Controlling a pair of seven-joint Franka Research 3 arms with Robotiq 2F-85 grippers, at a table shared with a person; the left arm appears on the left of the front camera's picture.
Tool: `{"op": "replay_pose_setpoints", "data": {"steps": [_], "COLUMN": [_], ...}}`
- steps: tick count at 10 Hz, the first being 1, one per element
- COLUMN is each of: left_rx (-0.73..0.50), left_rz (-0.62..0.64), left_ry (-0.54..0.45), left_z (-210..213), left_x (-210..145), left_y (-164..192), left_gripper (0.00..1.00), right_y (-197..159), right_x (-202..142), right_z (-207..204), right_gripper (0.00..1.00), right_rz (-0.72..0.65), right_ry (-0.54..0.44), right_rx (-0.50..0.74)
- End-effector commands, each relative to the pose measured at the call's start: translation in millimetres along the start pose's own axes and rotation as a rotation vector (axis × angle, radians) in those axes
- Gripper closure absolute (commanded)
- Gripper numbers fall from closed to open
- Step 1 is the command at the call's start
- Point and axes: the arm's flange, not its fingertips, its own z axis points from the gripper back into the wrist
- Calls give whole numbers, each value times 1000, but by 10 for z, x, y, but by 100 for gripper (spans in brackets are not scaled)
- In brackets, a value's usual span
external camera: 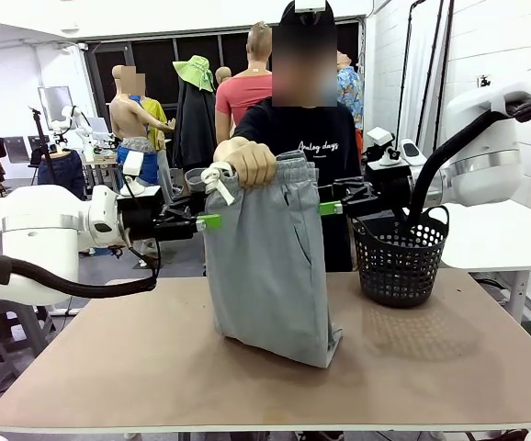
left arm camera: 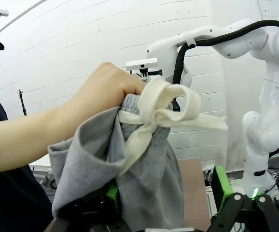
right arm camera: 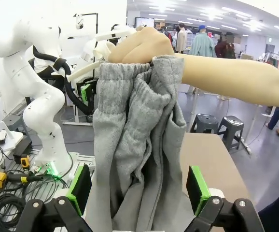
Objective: Fold the training pants.
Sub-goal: Release the ends of the Training pants and then grab the overlapped ends.
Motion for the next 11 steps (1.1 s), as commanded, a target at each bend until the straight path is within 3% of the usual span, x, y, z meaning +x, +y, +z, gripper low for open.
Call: {"op": "replay_pose_setpoints", "data": {"steps": [1, 6, 11], "left_rx": [-27, 98, 66], "left_rz": [67, 53, 8], "left_ry": [18, 36, 52], "left_z": [163, 556, 494], "left_x": [31, 12, -41], "left_y": [-39, -138, 108], "left_gripper": [9, 9, 9], "right_y": [24, 45, 102], "right_x": [-8, -5, -22], "right_z": [-38, -45, -21], "right_gripper": [0, 0, 0], "right_rz": [-19, -37, -53], "right_ry": [-33, -43, -47], "right_rx": [-8, 1, -44]}}
